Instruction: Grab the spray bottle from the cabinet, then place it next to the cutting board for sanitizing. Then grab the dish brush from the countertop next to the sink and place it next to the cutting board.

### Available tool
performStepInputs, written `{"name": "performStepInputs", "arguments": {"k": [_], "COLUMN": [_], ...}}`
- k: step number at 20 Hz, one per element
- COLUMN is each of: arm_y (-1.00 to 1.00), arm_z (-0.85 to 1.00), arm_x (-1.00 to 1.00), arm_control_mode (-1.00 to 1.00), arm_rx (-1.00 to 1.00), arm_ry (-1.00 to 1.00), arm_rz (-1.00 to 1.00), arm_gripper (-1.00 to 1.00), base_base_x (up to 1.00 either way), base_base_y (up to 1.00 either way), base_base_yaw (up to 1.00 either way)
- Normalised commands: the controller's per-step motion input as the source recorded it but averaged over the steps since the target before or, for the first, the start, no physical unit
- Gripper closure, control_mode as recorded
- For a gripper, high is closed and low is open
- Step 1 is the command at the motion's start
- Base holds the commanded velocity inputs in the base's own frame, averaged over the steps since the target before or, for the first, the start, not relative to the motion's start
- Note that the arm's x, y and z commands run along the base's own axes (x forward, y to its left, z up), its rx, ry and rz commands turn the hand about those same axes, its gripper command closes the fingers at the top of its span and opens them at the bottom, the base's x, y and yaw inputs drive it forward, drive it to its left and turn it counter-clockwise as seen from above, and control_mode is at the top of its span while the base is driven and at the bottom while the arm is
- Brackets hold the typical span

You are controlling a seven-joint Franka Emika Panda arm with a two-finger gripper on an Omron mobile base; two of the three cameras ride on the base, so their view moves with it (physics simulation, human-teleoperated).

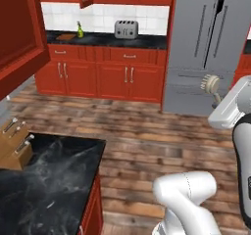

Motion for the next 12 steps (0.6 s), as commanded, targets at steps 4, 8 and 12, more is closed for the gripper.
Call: {"name": "performStepInputs", "arguments": {"k": [4,8,12], "arm_y": [0.00,0.00,0.00], "arm_z": [0.00,0.00,0.00], "arm_x": [0.00,0.00,0.00], "arm_control_mode": [1.00,1.00,1.00], "arm_rx": [0.00,0.00,0.00], "arm_ry": [0.00,0.00,0.00], "arm_rz": [0.00,0.00,0.00], "arm_gripper": [1.00,1.00,1.00], "base_base_x": [1.00,1.00,1.00], "base_base_y": [-0.06,-0.20,-0.45], "base_base_yaw": [0.12,0.11,0.03]}}
